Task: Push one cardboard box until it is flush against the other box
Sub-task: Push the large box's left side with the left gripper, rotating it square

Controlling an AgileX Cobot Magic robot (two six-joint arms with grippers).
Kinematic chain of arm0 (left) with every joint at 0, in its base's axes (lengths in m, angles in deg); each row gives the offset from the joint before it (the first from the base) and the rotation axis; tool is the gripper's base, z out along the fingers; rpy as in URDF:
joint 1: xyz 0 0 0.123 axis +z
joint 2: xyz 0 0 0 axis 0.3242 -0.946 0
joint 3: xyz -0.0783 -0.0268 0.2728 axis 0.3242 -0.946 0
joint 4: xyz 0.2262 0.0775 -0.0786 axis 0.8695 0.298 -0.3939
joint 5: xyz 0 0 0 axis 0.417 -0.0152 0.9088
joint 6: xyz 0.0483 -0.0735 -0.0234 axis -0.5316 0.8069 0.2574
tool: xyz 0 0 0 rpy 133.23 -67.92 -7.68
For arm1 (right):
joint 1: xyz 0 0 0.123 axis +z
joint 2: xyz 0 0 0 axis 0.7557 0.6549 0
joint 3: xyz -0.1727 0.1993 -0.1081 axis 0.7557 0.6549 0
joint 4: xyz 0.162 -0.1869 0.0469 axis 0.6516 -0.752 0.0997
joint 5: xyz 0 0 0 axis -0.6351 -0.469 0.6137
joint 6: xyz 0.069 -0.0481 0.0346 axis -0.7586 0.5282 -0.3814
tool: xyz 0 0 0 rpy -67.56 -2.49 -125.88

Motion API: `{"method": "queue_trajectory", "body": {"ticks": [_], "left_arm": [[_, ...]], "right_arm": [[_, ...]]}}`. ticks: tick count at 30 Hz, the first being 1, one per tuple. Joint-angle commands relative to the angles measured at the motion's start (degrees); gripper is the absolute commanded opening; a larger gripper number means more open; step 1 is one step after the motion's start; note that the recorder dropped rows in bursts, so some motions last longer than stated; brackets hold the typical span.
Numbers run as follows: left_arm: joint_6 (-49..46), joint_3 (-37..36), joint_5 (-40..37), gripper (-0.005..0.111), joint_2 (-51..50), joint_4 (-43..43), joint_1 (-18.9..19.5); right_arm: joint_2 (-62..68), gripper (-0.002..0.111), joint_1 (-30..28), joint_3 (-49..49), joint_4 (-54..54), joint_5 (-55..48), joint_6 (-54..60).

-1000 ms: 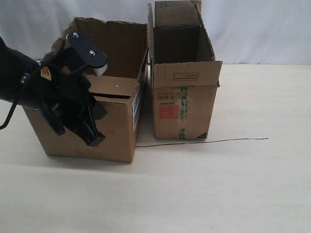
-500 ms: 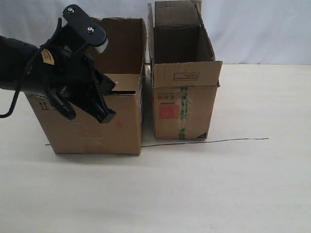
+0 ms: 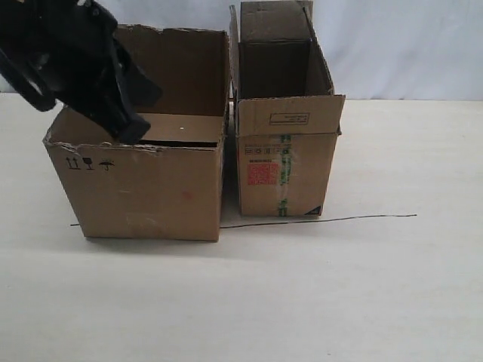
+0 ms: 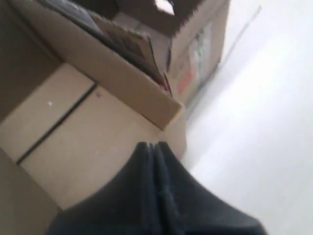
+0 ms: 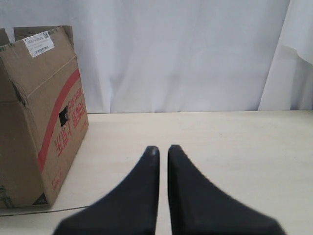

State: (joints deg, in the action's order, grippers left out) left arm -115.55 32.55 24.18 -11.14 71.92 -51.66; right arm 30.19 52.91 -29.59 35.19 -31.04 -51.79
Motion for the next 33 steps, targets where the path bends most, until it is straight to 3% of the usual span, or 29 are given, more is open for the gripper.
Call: {"method": "queue_trajectory", "body": {"ticks": [1, 6, 15, 33], "left_arm": [[0.9, 2.0, -13.0, 0.000, -1.8, -0.9, -0.3], [0.9, 2.0, -19.2, 0.000, -6.1, -0.3, -0.7], [0.2, 2.0, -17.0, 0.000, -15.1, 3.4, -0.7], [-2.1, 2.0, -0.7, 0.000, -21.9, 13.5, -0.7]], "right_arm": [[-0.1, 0.005, -0.3, 0.2, -0.6, 0.1, -0.1], [-0.1, 0.005, -0.3, 0.2, -0.6, 0.1, -0.1], [-0.1, 0.005, -0.3, 0.2, -0.6, 0.1, -0.1], [-0.1, 0.005, -0.3, 0.2, -0.6, 0.1, -0.1]]}}
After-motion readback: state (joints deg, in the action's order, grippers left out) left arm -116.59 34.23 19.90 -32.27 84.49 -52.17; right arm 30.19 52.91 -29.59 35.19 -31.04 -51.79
